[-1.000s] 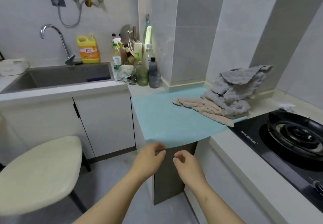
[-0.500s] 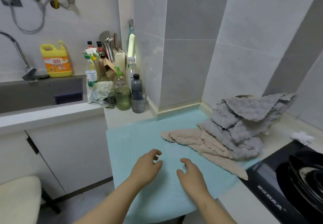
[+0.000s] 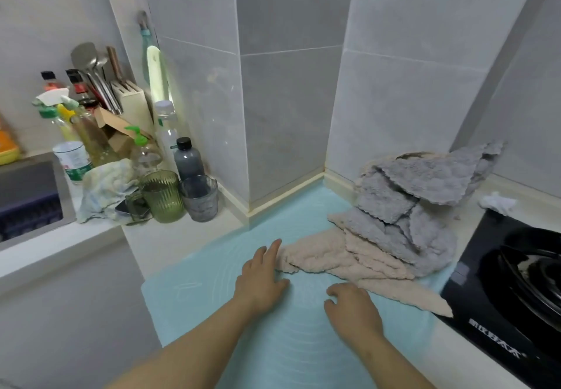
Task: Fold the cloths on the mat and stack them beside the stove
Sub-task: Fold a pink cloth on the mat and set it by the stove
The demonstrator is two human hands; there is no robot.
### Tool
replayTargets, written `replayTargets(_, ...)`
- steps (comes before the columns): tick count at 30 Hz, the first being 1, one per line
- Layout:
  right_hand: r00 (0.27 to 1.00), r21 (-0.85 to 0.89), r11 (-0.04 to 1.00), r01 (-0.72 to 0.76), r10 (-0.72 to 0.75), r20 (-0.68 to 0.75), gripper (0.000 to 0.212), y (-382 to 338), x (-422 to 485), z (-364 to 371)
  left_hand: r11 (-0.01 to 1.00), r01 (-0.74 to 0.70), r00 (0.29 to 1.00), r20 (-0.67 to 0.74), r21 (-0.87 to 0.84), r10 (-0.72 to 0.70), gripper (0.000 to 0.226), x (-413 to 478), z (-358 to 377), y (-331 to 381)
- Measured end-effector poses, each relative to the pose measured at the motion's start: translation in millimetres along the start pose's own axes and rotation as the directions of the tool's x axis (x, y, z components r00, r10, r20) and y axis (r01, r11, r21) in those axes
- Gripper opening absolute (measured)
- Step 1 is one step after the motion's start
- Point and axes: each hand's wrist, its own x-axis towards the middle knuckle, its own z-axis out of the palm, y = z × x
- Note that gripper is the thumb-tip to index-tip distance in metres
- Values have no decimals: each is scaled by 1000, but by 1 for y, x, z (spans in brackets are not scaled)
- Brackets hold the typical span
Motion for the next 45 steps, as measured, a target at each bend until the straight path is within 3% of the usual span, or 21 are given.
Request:
replayTargets(2,1000,12,1000,-14,14,7,39,-4,2,-1,993,-57,991,126,104,44,78,12,0,4)
replayTargets(6,1000,-20,1000,-23,24,12,38,-7,2,-4,946,-155,960,270,285,76,61,27,9,8)
replayTargets(11,1000,-17,1000,-1,1,17,38,-2,-2,-4,953,-189,980,106,236,168,45,28,11,9)
replayTargets(15,997,-54,996,65,-64,37,41,3,-6,-3,970,-124,990,-40,210,135,34,20,9,16)
replayTargets(17,995,-68,994,88,-85,49,44,5,-7,-3,988,-88,994,-52,125,95,26,18,5,19)
replayTargets(19,993,-72,992,108,-104,56,45,6,-9,-3,995,-48,999,-28,-86,46,17,18,-7,20)
replayTargets(22,991,-73,990,125,-120,61,46,9,-11,-3,876,4,994,98,-483,50,13,17,-39,19)
replayTargets(25,989,-59,989,134,-130,73,50,12,-15,0,660,136,987,160,-739,-24,14,7,-75,16)
replayTargets(28,990,-21,992,122,-121,68,51,7,-19,1,388,234,972,224,-891,-70,14,-6,-104,14)
replayTargets(31,987,166,973,163,-162,-20,32,-9,-22,1,215,252,967,237,-944,-93,21,-20,-119,12)
replayTargets(33,974,345,913,220,-186,-129,8,-27,-25,-2,158,246,967,232,-956,-105,20,-28,-126,12)
replayTargets(36,948,542,779,314,-227,-223,23,-57,-28,-8,88,240,968,232,-967,-93,18,-40,-134,14)
replayTargets(39,937,671,657,345,-285,-202,45,-80,-30,-18,41,259,966,257,-965,-40,18,-51,-138,20)
replayTargets(42,894,591,673,445,-377,-244,69,-95,-28,-21,25,304,953,304,-952,8,18,-58,-143,23)
replayTargets(45,894,540,713,447,-363,-262,69,-105,-31,-29,26,370,925,371,-929,77,17,-63,-153,27)
